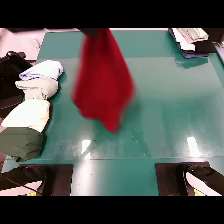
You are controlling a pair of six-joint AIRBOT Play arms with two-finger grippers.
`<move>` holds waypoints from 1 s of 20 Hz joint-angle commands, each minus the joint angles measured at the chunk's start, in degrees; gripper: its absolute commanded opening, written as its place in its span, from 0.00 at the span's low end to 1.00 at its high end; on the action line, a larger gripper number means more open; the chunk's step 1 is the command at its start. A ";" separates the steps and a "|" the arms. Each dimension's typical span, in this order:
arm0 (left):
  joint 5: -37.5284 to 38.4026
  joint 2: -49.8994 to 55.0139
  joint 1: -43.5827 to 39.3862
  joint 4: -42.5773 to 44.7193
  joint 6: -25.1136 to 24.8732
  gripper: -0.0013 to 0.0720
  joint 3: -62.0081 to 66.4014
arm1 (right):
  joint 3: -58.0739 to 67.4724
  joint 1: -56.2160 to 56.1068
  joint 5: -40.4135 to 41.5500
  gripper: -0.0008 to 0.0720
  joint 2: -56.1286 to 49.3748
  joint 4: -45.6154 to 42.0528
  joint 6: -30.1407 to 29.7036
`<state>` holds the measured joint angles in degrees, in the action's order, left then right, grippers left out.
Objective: Fold the shirts.
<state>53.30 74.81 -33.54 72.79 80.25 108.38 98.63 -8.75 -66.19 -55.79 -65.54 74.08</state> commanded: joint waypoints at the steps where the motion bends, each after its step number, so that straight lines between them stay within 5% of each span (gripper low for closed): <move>1: -3.80 -0.76 -5.68 -3.19 0.17 0.80 -10.38 | 0.37 0.00 -1.05 0.03 0.07 0.04 0.02; 5: -8.44 -0.76 -1.79 -3.82 3.39 0.82 -12.68 | 0.37 0.00 -2.14 0.03 0.07 0.07 0.02; 8: -4.13 1.57 6.34 -3.98 8.33 0.82 -13.33 | 0.37 0.00 -2.58 0.03 0.07 0.09 0.02; 12: 0.50 9.53 10.73 -11.10 7.85 0.82 -19.54 | 0.37 0.00 -2.97 0.03 0.07 0.07 0.02; 20: -4.70 27.26 5.55 -18.16 3.32 0.83 -24.63 | 0.37 0.00 -3.17 0.03 0.07 0.09 0.04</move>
<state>51.29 97.36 -26.72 57.25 84.73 84.60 98.94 -8.75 -69.19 -55.75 -65.47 74.13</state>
